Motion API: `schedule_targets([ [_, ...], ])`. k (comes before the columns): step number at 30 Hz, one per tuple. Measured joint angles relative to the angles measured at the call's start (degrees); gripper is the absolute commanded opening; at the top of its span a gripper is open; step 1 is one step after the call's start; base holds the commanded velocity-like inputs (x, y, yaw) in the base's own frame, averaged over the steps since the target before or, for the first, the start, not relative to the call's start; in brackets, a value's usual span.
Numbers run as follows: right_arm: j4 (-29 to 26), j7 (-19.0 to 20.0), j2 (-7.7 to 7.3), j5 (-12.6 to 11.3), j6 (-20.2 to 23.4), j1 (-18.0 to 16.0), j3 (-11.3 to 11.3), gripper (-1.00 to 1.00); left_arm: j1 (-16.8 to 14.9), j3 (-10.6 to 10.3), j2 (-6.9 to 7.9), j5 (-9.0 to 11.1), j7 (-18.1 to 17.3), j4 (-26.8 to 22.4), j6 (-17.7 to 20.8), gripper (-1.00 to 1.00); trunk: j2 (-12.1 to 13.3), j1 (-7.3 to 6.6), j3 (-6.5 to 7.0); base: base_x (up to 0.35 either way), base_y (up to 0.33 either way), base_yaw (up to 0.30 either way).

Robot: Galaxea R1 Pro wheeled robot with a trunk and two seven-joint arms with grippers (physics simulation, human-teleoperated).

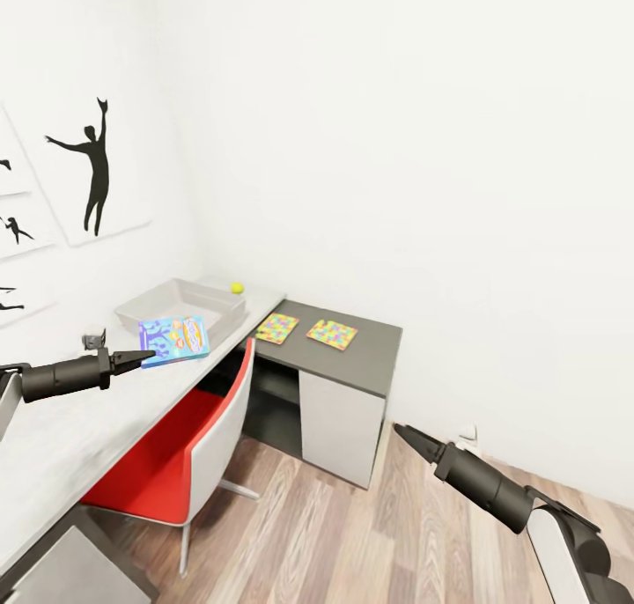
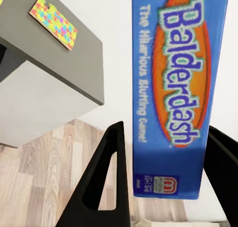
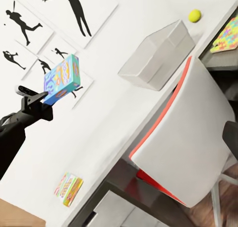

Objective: Put all the toys in the child's room - the three board games (two on the bed and one on the table), the two jigsaw puzzles on the table, and the tennis ball on the table - inside the toy box on the table in the child's room.

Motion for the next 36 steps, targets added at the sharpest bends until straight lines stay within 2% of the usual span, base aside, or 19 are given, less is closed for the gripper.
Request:
schedule_targets([
  [21,0.0,0.0,0.0,0.0,0.0,0.0,0.2,1.0,0.0,0.1,0.01,0.1,0.0,0.0,0.1,-1.0,0.0,0.0,0.5,0.245,-0.225,0.267],
  [36,0.0,0.1,0.0,0.0,0.0,0.0,0.4,1.0,0.0,0.2,0.0,0.0,0.0,0.0,0.2,-1.0,0.0,0.0,0.87,0.226,-0.025,0.277],
])
